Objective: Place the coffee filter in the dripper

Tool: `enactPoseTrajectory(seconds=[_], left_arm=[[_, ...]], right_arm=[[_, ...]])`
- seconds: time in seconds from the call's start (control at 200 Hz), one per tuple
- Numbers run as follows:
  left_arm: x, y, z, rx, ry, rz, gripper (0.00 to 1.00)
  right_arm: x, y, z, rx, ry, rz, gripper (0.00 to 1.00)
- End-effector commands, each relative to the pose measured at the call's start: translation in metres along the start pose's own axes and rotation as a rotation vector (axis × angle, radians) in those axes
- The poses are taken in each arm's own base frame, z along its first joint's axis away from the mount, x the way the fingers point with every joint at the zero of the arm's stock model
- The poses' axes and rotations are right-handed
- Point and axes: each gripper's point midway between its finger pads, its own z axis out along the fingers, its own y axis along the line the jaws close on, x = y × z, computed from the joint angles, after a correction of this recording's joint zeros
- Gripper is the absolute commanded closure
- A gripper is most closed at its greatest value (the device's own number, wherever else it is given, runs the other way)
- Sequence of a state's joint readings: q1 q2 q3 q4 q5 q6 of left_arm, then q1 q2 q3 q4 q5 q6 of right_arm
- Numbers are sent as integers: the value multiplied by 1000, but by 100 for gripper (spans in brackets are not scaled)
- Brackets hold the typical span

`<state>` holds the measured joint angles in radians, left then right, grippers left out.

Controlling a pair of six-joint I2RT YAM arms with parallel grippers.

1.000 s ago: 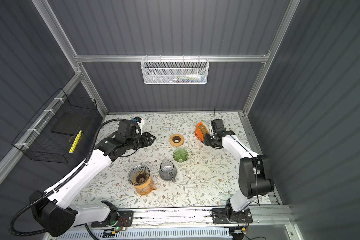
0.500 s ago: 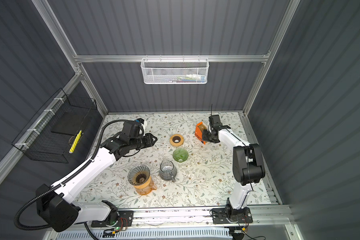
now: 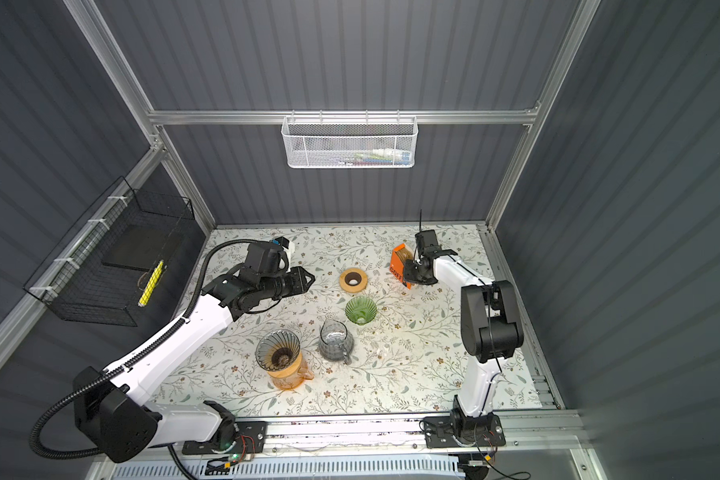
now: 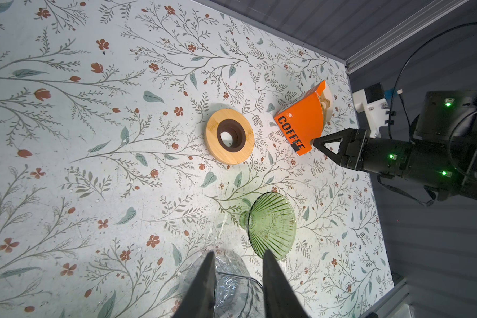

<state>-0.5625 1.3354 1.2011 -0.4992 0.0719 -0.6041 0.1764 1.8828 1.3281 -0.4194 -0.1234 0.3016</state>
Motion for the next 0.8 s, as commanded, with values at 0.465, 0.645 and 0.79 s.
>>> enactPoseTrajectory(seconds=[0.465,0.645,0.79], left_arm=[[2,-2,3,9,12,17,70],[2,-1,1,8,5,17,70],[2,-1,0,5,4,19,70]], right_arm=[[-6,-8,9,50,22,-21,81],[-4,-10,13,56,34,-20,82],[-4,-10,16,57,40,-17,82]])
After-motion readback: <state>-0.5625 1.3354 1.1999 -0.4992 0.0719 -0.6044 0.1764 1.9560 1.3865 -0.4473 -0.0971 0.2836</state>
